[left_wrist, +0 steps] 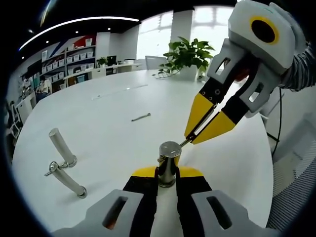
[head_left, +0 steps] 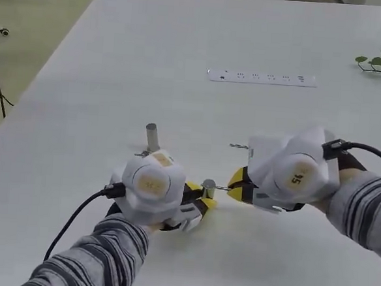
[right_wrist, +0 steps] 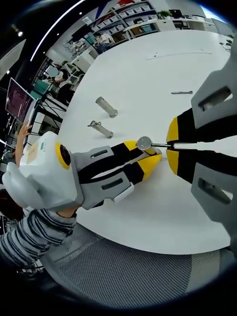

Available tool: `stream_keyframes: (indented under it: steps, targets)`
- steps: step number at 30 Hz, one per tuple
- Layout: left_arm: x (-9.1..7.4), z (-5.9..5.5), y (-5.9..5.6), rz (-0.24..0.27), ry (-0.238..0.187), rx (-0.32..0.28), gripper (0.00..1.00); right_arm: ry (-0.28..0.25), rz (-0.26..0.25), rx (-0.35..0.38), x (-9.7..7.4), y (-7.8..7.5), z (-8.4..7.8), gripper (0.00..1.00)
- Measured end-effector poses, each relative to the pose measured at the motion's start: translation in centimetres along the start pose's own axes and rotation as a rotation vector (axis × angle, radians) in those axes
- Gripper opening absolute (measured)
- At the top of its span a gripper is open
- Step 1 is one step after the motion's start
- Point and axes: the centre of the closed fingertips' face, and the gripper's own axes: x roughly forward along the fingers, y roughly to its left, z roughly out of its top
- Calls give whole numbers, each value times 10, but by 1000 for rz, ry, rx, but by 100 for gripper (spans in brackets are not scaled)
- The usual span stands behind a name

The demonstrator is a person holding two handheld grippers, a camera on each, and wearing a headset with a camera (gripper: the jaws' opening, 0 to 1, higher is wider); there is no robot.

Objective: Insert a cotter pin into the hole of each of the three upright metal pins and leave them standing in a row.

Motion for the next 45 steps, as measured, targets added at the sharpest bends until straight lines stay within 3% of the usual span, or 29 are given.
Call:
stream_keyframes:
  steps: [10, 30, 45]
  targets:
    - [0, -1, 0, 24, -15, -56, 10, -7, 1, 14, 4, 0, 5, 0]
    - [1, -2, 1, 60, -16, -71, 10, -66, -4, 29, 6, -2, 15, 0]
    - [2, -2, 2, 95, -19, -88, 10, -56, -21, 52, 2, -3, 12, 0]
